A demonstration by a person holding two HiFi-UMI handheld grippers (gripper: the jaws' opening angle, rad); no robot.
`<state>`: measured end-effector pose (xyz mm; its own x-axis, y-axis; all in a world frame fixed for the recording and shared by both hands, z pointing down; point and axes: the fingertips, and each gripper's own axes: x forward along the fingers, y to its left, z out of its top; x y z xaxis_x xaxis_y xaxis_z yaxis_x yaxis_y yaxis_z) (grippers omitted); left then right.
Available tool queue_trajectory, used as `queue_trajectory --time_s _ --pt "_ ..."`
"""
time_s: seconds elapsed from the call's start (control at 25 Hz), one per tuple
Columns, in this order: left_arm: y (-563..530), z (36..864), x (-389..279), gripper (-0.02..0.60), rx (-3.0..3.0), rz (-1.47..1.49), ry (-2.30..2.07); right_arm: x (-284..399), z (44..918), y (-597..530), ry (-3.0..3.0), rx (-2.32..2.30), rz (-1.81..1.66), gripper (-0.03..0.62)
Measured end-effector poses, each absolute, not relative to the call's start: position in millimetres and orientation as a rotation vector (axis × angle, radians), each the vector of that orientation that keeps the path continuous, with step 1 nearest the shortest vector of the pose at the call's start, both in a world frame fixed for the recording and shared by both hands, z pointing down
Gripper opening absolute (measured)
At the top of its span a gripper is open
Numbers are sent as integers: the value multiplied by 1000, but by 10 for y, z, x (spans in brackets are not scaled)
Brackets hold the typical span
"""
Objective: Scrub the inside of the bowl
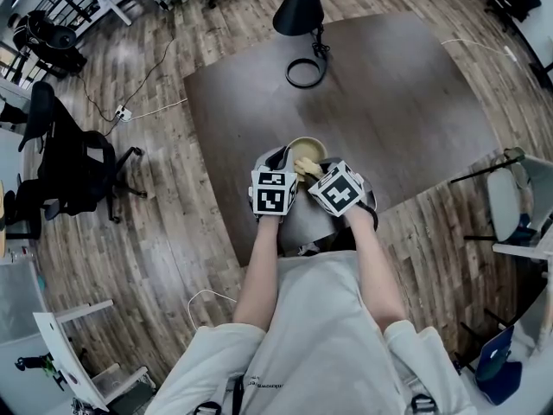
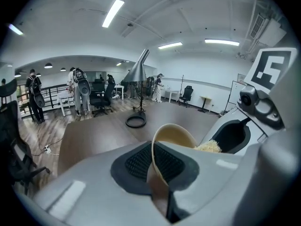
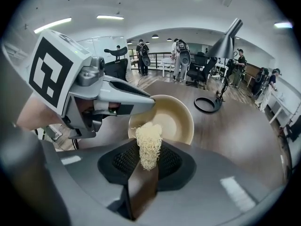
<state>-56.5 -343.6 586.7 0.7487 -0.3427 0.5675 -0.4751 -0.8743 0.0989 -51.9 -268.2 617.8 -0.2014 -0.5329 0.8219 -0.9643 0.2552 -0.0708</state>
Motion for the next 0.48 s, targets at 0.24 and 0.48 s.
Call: queue_trajectory --time_s 0.24,0.48 --pt "-3316 5879 -491 18 2710 805 -568 -481 6067 -2780 -1891 1468 809 114" --pt "-3211 5878 -405 17 2744 826 -513 -207 5982 -2793 -1833 1651 763 114"
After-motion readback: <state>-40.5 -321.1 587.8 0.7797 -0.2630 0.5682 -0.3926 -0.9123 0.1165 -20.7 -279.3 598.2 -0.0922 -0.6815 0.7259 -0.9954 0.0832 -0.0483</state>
